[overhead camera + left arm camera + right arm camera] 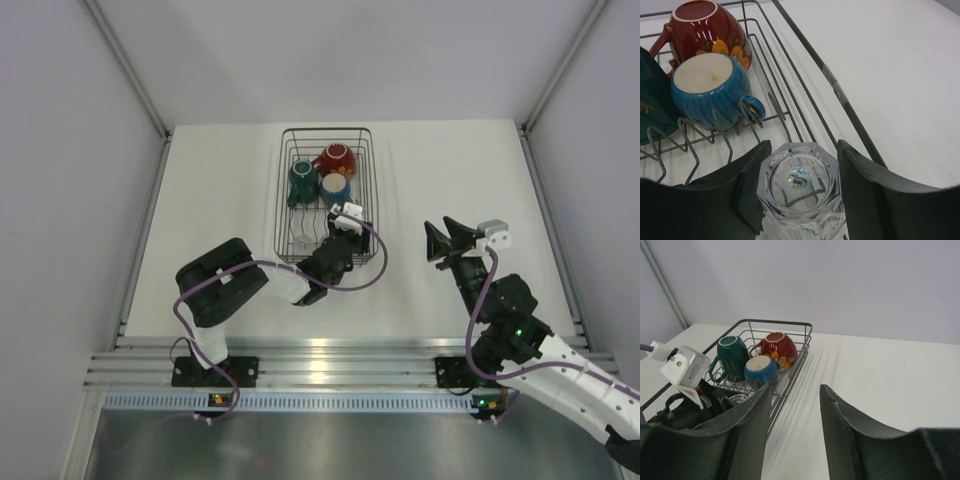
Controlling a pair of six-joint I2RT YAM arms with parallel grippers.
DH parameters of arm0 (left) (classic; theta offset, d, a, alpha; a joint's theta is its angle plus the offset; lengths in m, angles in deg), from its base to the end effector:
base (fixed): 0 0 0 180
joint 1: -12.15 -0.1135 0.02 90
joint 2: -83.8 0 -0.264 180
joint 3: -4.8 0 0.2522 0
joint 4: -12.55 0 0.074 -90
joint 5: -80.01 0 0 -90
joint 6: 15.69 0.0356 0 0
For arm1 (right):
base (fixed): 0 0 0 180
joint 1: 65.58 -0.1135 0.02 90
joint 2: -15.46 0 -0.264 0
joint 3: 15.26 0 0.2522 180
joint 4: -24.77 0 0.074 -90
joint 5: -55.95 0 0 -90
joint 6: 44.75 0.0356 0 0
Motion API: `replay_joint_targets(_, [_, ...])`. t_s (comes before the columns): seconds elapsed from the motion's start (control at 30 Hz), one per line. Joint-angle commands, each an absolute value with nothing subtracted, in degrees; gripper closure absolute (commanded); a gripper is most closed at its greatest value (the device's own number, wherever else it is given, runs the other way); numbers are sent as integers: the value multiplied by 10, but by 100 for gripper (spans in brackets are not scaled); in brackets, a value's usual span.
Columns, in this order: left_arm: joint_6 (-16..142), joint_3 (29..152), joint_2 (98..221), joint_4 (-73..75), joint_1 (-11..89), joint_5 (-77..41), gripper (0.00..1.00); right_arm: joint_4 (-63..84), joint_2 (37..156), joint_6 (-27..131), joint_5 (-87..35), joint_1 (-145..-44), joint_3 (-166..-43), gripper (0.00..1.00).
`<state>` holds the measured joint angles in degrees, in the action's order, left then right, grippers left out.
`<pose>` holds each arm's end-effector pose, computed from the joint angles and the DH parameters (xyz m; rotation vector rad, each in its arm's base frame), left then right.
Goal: Load the cups into the dish rack
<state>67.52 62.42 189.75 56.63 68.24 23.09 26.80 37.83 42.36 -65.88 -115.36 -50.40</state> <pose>0.2191 -0.2911 0.1713 0.2641 1.6242 -0.3663 0.0935 0.0815 0.2963 -0.1425 1.3519 0.3251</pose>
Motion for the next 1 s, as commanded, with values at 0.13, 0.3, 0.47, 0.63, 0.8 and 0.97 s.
replay_joint_targets(0.13, [719, 648, 1931, 564, 684, 245, 100, 276, 373, 428, -660, -1161, -502, 56])
replay_joint_targets(0.3, [710, 644, 1930, 563, 684, 244, 100, 274, 371, 426, -662, -1161, -502, 56])
replay_joint_targets(0.47, [698, 631, 1924, 563, 684, 244, 100, 273, 366, 426, -663, -1161, -501, 55])
replay_joint_targets(0.63, [692, 628, 1920, 562, 685, 245, 60, 274, 370, 427, -662, -1161, -503, 55])
replay_joint_targets(0.8, [689, 624, 1915, 563, 685, 252, 34, 274, 372, 427, -661, -1160, -503, 55])
replay_joint_targets(0.97, [688, 623, 1914, 563, 684, 259, 24, 274, 373, 427, -660, -1160, -504, 54])
